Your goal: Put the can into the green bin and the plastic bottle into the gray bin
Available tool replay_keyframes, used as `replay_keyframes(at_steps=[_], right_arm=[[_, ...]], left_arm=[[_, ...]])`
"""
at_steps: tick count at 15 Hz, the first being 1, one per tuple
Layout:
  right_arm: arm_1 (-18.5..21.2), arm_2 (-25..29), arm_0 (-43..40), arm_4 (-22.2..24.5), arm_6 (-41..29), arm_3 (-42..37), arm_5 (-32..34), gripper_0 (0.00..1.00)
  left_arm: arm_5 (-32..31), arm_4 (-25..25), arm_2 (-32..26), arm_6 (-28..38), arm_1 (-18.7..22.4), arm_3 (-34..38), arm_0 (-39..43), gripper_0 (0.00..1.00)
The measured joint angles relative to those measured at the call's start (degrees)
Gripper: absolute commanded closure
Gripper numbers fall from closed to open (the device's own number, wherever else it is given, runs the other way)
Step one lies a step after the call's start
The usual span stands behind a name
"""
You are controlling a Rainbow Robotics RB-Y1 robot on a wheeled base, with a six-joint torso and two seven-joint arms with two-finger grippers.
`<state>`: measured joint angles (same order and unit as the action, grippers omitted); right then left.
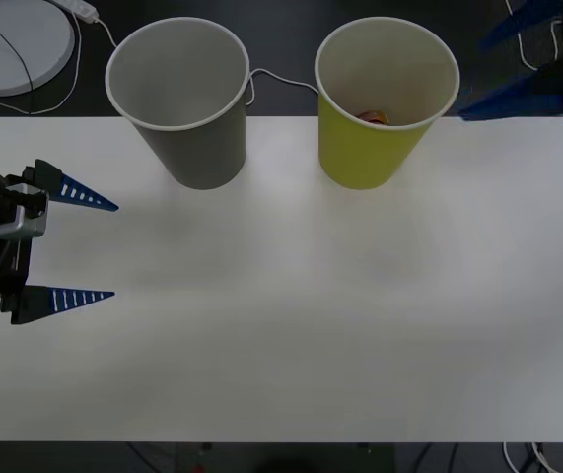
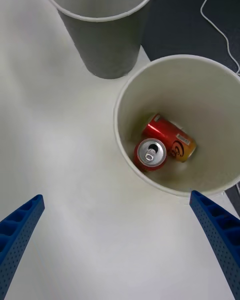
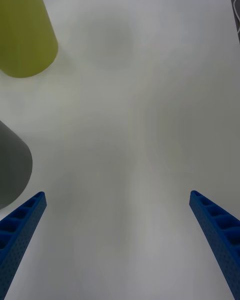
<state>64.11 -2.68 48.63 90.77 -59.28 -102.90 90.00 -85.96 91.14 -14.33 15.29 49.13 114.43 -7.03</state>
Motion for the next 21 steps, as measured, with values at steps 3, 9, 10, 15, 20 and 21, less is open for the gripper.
replay_keyframes(at_steps=[3, 9, 10, 15, 20, 21], right_arm=[[0.4, 7.2, -8.4, -2.4, 6.3, -4.4, 0.0, 0.0], [0.6, 17.8, -22.9, -9.3, 18.7, -8.0, 0.0, 0.0], [0.6, 19.2, -25.1, -10.3, 21.1, -8.1, 0.0, 0.0], [0.6, 25.0, -36.0, -13.6, 34.0, -7.8, 0.0, 0.0], [-1.1, 27.2, -41.8, -15.9, 47.8, -1.9, 0.0, 0.0], [-1.3, 27.2, -42.4, -16.4, 50.4, -0.3, 0.0, 0.0]], left_arm=[[0.0, 0.0, 0.0, 0.0, 0.0, 0.0, 0.0, 0.0], [0.0, 0.0, 0.0, 0.0, 0.0, 0.0, 0.0, 0.0], [0.0, 0.0, 0.0, 0.0, 0.0, 0.0, 0.0, 0.0], [0.0, 0.0, 0.0, 0.0, 0.0, 0.0, 0.0, 0.0], [0.0, 0.0, 0.0, 0.0, 0.0, 0.0, 0.0, 0.0], [0.0, 0.0, 0.0, 0.0, 0.0, 0.0, 0.0, 0.0]])
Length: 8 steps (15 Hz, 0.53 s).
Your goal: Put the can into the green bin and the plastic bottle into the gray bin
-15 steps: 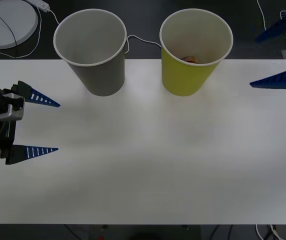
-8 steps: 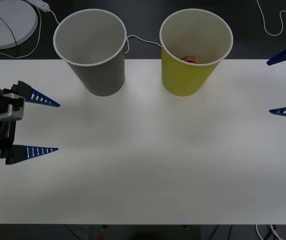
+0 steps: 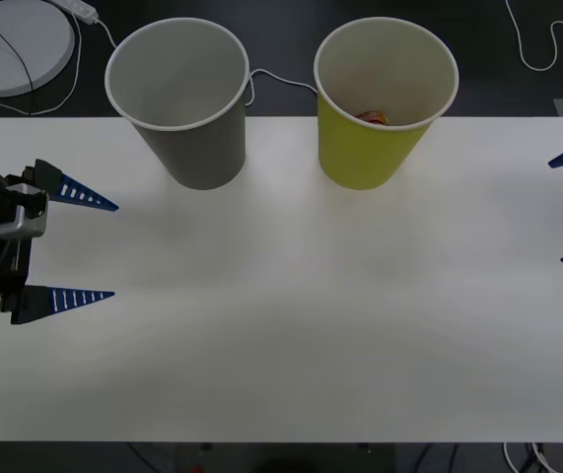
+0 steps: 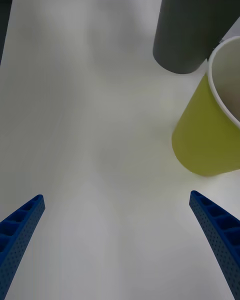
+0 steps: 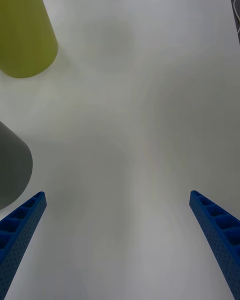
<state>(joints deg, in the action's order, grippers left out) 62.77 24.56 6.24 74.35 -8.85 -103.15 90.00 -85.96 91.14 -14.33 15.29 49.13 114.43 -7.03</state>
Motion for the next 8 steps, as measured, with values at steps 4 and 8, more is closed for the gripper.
replay_keyframes(at_steps=[4, 8], right_arm=[[-0.1, 0.0, -2.9, -1.8, 8.9, 5.4, 0.0, 0.0], [-0.1, 0.5, -6.7, -3.0, 12.7, 7.5, 0.0, 0.0]], left_arm=[[0.0, 0.0, 0.0, 0.0, 0.0, 0.0, 0.0, 0.0], [0.0, 0.0, 0.0, 0.0, 0.0, 0.0, 0.0, 0.0]])
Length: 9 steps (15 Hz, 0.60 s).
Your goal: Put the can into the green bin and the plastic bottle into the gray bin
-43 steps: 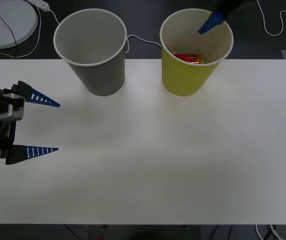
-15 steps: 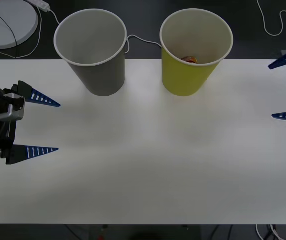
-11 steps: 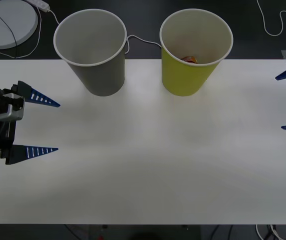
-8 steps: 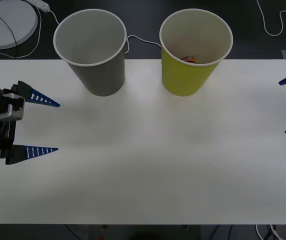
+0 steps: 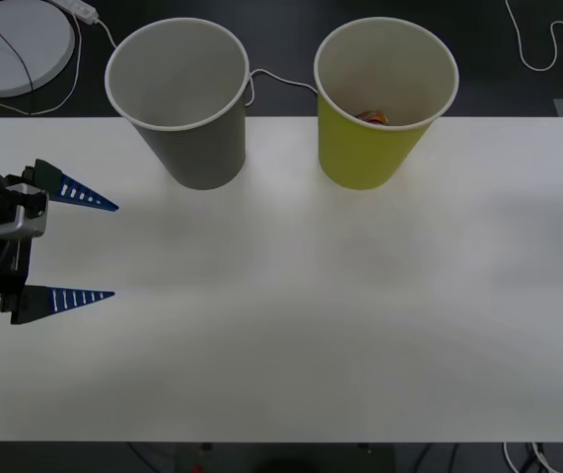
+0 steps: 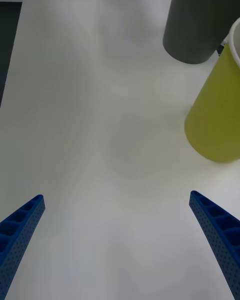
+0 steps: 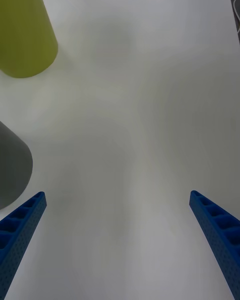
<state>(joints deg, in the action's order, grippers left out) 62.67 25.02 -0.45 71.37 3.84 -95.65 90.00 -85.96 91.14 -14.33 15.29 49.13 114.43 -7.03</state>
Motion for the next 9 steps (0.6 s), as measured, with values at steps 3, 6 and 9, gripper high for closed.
replay_keyframes(at_steps=[3, 6, 9], right_arm=[[-0.3, 1.1, -3.6, -0.3, 1.3, 0.0, 0.0, 0.0], [-1.6, 1.8, -5.1, -0.4, 2.6, 0.0, 0.0, 0.0], [-2.4, 2.1, -5.9, -0.4, 4.0, 0.0, 0.0, 0.0]], left_arm=[[0.0, 0.0, 0.0, 0.0, 0.0, 0.0, 0.0, 0.0], [0.0, 0.0, 0.0, 0.0, 0.0, 0.0, 0.0, 0.0], [0.0, 0.0, 0.0, 0.0, 0.0, 0.0, 0.0, 0.0]])
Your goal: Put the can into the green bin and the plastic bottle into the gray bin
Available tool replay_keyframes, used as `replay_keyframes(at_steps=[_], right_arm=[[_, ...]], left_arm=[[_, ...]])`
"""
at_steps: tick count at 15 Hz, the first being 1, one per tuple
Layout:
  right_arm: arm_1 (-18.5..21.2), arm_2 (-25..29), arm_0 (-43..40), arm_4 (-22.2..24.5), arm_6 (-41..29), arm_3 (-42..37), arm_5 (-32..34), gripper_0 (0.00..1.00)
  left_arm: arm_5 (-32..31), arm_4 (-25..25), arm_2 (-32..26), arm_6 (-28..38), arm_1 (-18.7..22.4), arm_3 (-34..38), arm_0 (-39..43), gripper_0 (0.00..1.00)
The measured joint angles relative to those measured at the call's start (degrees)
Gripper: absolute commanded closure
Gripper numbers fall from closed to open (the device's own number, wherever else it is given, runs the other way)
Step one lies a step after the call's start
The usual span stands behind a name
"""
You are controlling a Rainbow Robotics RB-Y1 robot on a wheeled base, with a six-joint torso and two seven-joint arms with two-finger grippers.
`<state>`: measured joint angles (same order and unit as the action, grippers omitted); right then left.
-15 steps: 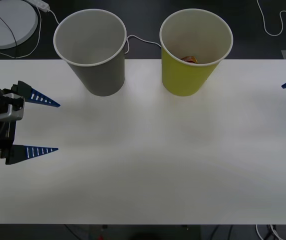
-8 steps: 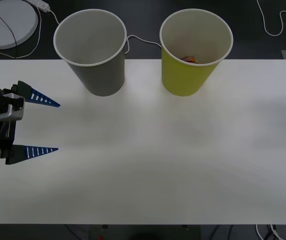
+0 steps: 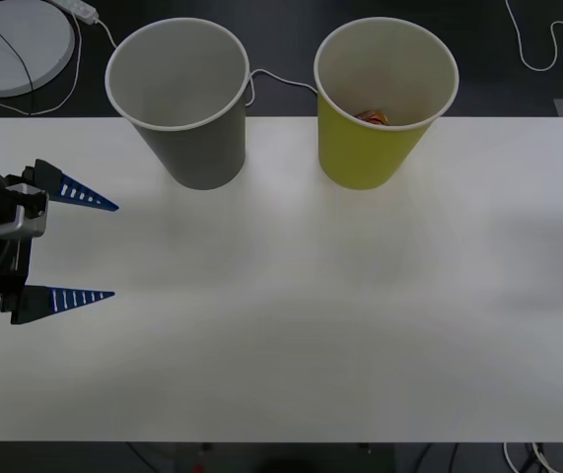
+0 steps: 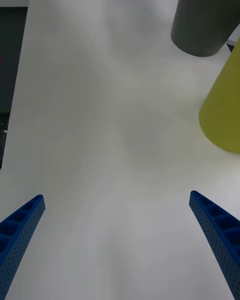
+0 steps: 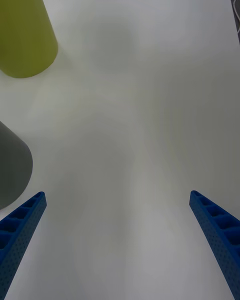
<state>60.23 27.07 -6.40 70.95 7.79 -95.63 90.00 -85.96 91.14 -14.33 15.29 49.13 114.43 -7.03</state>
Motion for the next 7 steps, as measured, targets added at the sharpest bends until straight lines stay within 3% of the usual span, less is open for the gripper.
replay_keyframes(at_steps=[7], right_arm=[[0.0, -0.1, -0.2, -0.7, 1.6, -0.2, 0.0, 0.0]], left_arm=[[0.0, 0.0, 0.0, 0.0, 0.0, 0.0, 0.0, 0.0]])
